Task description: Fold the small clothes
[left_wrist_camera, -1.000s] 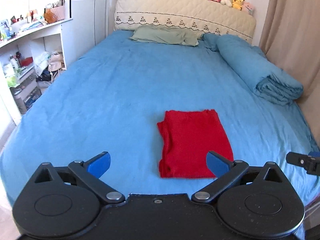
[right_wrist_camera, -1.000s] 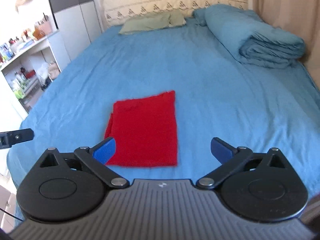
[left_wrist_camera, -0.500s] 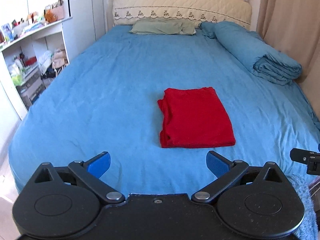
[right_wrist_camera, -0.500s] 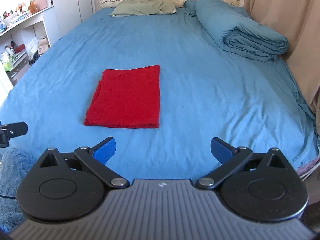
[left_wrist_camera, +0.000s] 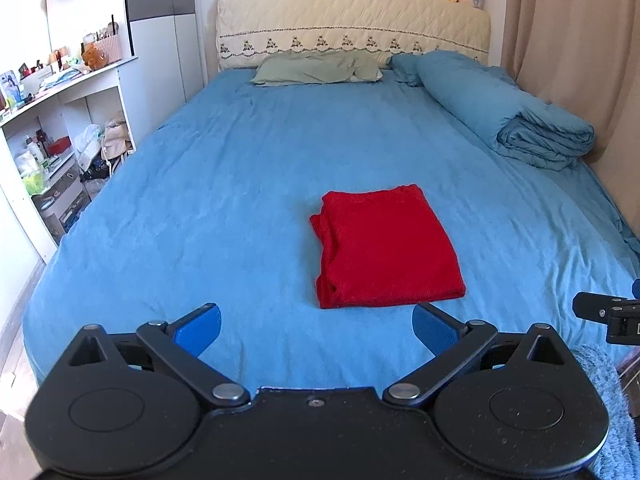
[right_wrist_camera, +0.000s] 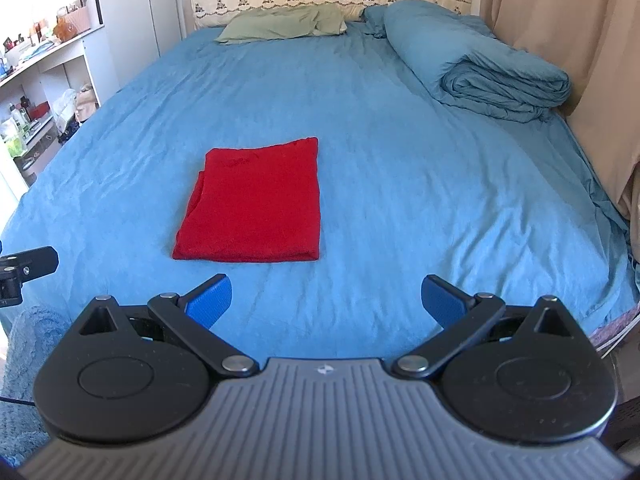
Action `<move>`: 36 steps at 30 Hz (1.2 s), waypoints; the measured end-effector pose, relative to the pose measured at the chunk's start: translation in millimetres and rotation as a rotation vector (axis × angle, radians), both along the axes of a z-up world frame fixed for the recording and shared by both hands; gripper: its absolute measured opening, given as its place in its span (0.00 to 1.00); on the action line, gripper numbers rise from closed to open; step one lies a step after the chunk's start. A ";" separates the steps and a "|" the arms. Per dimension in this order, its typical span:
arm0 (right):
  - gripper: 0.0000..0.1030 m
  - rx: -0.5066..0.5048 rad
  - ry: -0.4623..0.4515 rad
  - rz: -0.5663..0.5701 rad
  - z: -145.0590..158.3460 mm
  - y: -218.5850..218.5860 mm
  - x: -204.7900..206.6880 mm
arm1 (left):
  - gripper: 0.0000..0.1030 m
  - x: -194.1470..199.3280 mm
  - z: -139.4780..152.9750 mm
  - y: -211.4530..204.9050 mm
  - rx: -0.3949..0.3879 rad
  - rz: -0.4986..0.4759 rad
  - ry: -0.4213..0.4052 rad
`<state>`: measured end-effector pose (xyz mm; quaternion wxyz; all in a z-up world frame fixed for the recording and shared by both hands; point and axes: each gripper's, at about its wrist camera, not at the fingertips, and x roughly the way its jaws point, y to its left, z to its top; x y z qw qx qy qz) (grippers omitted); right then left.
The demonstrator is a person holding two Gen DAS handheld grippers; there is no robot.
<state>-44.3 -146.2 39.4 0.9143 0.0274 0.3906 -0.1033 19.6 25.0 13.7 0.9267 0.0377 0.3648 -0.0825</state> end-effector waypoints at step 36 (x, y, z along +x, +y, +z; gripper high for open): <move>1.00 0.027 -0.002 -0.009 1.8 6.7 -4.3 | 1.00 -3.7 7.7 1.9 0.017 0.001 -0.053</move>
